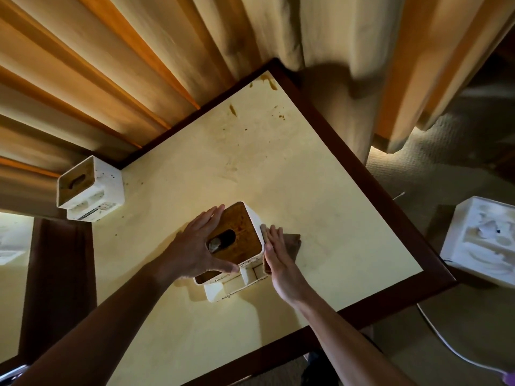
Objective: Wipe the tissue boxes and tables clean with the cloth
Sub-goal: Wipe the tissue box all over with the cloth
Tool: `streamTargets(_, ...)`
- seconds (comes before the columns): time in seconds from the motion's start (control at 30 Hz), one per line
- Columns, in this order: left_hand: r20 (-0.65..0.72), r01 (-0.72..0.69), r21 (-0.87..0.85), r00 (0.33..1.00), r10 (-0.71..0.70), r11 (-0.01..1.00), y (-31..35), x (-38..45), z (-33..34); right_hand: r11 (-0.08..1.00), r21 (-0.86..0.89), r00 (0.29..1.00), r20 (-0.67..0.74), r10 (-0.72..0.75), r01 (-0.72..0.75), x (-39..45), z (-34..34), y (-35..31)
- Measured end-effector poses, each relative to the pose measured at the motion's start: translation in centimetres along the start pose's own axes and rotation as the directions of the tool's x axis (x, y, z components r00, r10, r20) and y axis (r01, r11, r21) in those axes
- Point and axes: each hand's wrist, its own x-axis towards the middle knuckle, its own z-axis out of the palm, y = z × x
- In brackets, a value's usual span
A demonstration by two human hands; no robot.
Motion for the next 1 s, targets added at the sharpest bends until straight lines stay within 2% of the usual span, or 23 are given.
streamTargets(0.17, 0.010, 0.002, -0.024, 1.000, -0.002, 1.000, 0.1, 0.3, 0.1, 0.973, 0.203, 0.993, 0.069, 0.097, -0.109, 1.2, -0.4, -0.9)
streamTargets(0.43, 0.026, 0.000, -0.029, 1.000, 0.000, 1.000, 0.3, 0.3, -0.1, 0.953, 0.102, 0.952, 0.143, 0.270, -0.286, 6.4, -1.3, -4.8)
streamTargets(0.53, 0.012, -0.009, -0.027, 1.000, 0.010, 1.000, 0.2, 0.3, -0.1, 0.982, 0.032, 0.976, 0.125, 0.179, -0.184, 6.7, -0.6, -5.2)
streamTargets(0.67, 0.025, 0.000, -0.029, 1.000, 0.001, 1.000, 0.5, 0.1, -0.2, 0.999, 0.031, 0.998, 0.048, 0.032, -0.034, 6.1, -0.3, -4.3)
streamTargets(0.8, 0.030, 0.014, -0.023, 0.999, -0.013, 1.000, 0.6, 0.2, -0.2, 0.991, -0.105, 0.997, 0.019, -0.077, 0.078, 4.0, -0.7, -4.2)
streamTargets(0.87, 0.030, 0.009, -0.013, 0.999, -0.009, 1.000, 0.7, 0.1, -0.3, 0.993, -0.075, 0.995, 0.046, -0.087, 0.090, 2.8, -0.2, -3.7)
streamTargets(1.0, 0.033, 0.024, 0.013, 0.999, -0.025, 1.000, 0.7, 0.2, -0.2, 1.000, -0.007, 0.998, 0.068, -0.010, 0.011, 0.8, 0.3, -2.8)
